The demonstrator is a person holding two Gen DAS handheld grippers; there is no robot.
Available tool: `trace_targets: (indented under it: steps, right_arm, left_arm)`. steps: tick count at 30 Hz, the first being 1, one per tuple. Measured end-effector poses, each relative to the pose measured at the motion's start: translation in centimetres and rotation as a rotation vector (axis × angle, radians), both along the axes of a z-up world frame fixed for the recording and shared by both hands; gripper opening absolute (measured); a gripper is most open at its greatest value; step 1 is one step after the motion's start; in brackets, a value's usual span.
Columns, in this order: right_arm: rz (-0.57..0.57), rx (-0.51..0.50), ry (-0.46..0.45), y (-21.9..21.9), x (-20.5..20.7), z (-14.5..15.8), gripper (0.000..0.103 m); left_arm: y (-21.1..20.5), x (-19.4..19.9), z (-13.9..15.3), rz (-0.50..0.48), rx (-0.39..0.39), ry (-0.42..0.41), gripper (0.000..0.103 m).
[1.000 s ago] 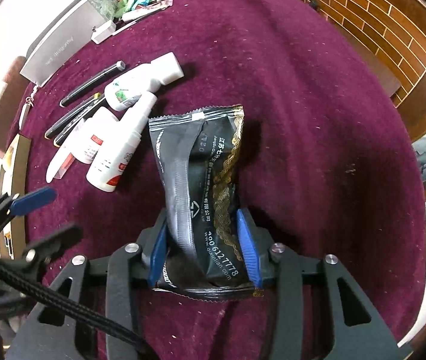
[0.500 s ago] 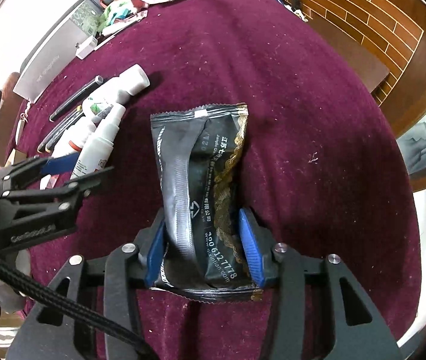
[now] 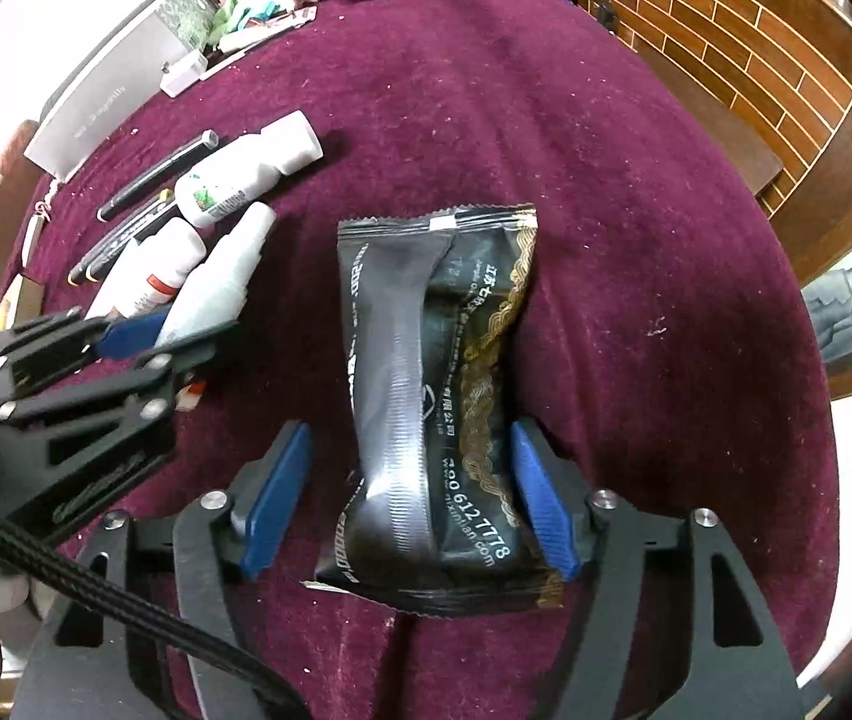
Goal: Organize objects
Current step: 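Grasp the white dropper bottle with the left tool, then carry dropper bottle with left tool while right tool carries black packet into box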
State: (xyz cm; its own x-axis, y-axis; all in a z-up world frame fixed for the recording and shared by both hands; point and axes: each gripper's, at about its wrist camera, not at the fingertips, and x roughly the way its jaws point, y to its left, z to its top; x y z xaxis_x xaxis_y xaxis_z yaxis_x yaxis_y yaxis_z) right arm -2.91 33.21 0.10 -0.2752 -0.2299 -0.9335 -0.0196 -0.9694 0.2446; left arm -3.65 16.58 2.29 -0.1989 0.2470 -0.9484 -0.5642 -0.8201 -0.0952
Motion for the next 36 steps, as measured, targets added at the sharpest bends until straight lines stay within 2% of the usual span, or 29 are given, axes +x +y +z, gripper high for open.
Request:
trace_targets:
  steps: [4, 8, 10, 12, 14, 21, 24, 29, 36]
  right_arm:
    - [-0.012, 0.007, -0.015, 0.1, -0.2, 0.0, 0.067]
    - [0.022, 0.079, -0.011, -0.9, -0.1, 0.0, 0.067]
    - [0.046, 0.130, -0.003, -1.5, -0.1, 0.0, 0.063]
    - [0.064, 0.201, 0.011, -2.0, 0.2, 0.0, 0.048]
    - [0.079, 0.219, 0.017, -2.2, 0.3, 0.1, 0.045]
    - [0.042, 0.137, 0.019, -1.9, 1.5, 1.4, 0.044]
    - [0.046, 0.095, 0.009, -2.9, 1.9, 1.9, 0.044]
    - [0.081, 0.037, 0.006, -5.9, 2.9, 2.9, 0.044]
    - [0.170, -0.039, 0.002, -12.4, 3.5, 4.0, 0.044]
  left_arm:
    - [-2.5, 0.7, 0.9, 0.040, 0.075, -0.042, 0.025]
    - [-4.1, 2.1, 1.6, 0.060, 0.104, -0.058, 0.025]
    - [-4.8, 2.7, 1.9, 0.072, 0.111, -0.057, 0.025]
    - [-5.5, 3.0, 2.1, 0.080, 0.116, -0.054, 0.025]
    - [-6.1, 3.5, 2.3, 0.090, 0.123, -0.053, 0.025]
    - [-10.9, 6.4, 3.1, 0.150, 0.170, -0.059, 0.025]
    - [-12.2, 6.4, 3.3, 0.176, 0.193, -0.057, 0.025]
    - [-15.4, 7.4, 4.0, 0.232, 0.230, -0.051, 0.025]
    - [-23.3, 8.5, 5.4, 0.354, 0.254, -0.027, 0.025]
